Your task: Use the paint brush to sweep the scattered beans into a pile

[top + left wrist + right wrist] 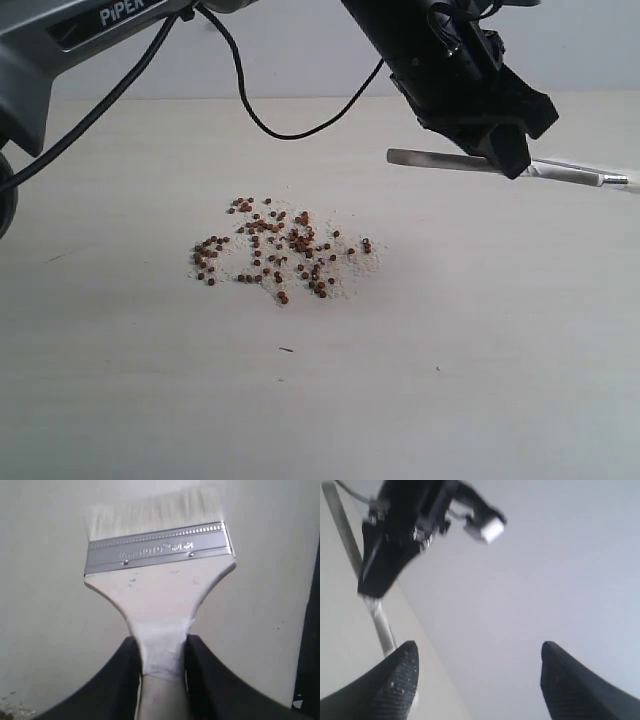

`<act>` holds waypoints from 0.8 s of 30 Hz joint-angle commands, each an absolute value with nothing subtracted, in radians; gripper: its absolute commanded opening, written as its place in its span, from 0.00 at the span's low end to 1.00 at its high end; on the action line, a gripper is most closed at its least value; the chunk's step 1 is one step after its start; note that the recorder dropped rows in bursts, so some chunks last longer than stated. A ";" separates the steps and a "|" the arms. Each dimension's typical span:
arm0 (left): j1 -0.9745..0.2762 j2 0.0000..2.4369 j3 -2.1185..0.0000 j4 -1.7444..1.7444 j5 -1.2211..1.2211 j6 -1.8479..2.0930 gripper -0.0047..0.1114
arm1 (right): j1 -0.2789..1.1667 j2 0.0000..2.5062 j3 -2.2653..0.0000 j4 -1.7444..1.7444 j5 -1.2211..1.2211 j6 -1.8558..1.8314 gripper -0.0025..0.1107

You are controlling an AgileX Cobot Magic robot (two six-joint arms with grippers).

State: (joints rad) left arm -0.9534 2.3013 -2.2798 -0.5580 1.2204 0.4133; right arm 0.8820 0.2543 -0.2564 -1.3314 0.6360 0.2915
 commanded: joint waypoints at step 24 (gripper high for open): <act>-1.017 2.287 -2.280 -0.791 1.221 0.595 0.04 | 0.885 0.253 -0.179 -1.314 0.678 0.134 0.59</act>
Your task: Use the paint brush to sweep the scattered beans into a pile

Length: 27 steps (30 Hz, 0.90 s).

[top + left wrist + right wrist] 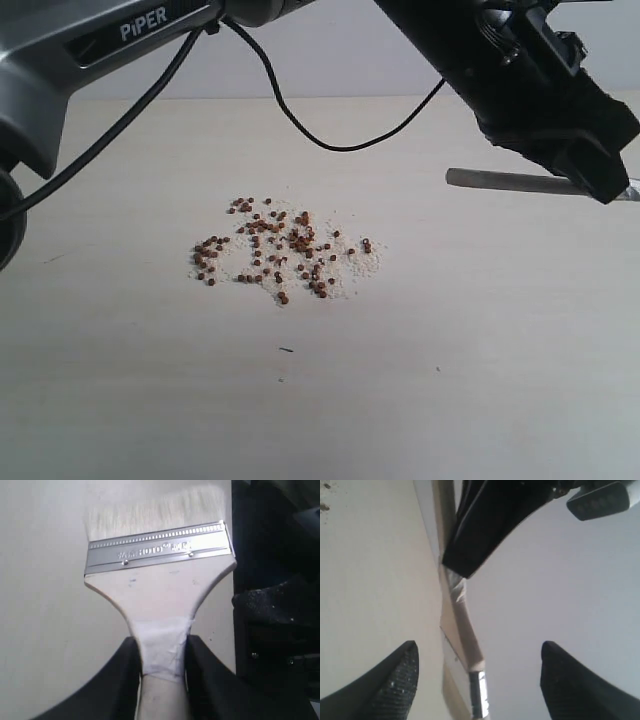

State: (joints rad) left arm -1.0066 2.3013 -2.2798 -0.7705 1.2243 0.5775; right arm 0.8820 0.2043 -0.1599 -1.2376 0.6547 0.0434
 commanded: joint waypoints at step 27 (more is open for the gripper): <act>-1.116 2.227 -2.280 -0.795 1.221 0.609 0.04 | 0.885 0.309 -0.177 -1.206 0.767 0.138 0.48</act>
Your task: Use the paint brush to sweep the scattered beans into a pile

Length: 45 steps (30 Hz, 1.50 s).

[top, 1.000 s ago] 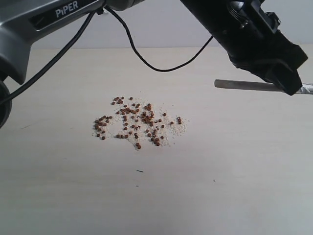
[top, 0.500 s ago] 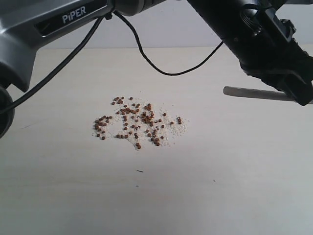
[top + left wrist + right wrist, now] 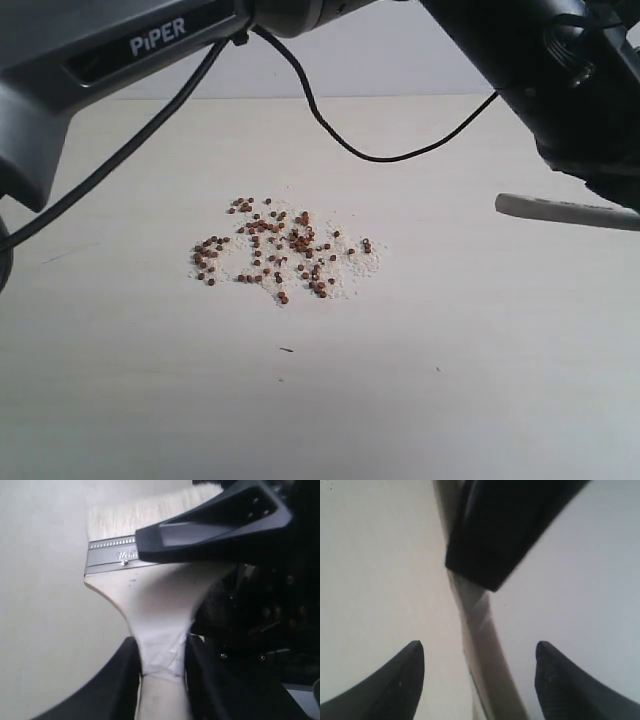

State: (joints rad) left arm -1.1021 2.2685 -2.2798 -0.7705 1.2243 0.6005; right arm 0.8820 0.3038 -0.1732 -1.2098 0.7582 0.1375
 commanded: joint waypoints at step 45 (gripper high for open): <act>-0.950 2.126 -2.120 -1.260 1.221 1.445 0.64 | 0.885 0.064 -0.449 -0.748 0.868 0.470 0.02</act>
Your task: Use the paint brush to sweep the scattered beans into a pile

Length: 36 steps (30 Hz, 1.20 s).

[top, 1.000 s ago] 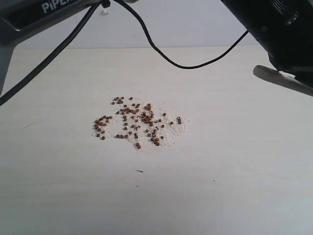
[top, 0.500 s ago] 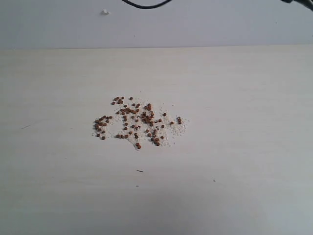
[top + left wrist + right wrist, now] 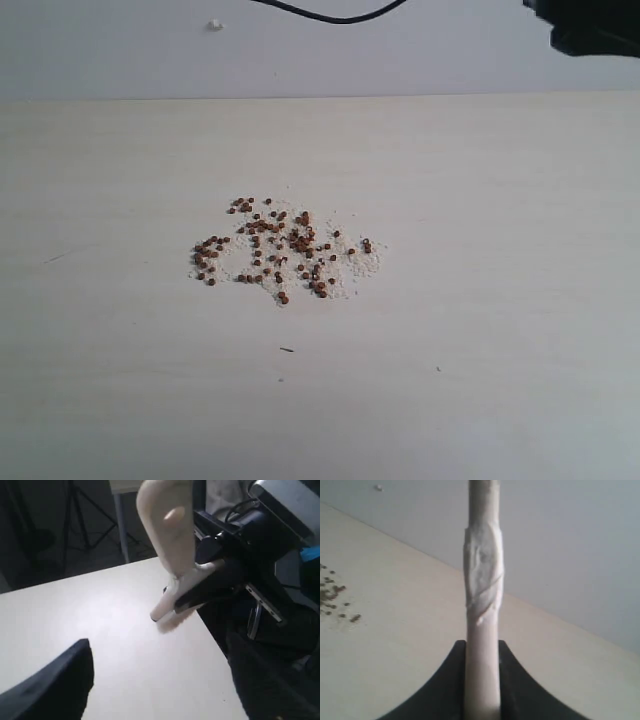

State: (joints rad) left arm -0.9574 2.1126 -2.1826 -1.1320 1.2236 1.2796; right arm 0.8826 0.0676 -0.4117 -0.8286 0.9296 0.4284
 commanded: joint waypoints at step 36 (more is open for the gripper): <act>-1.074 2.128 -1.975 -1.744 1.221 1.906 0.62 | 0.885 0.064 -0.456 -0.731 0.782 0.473 0.02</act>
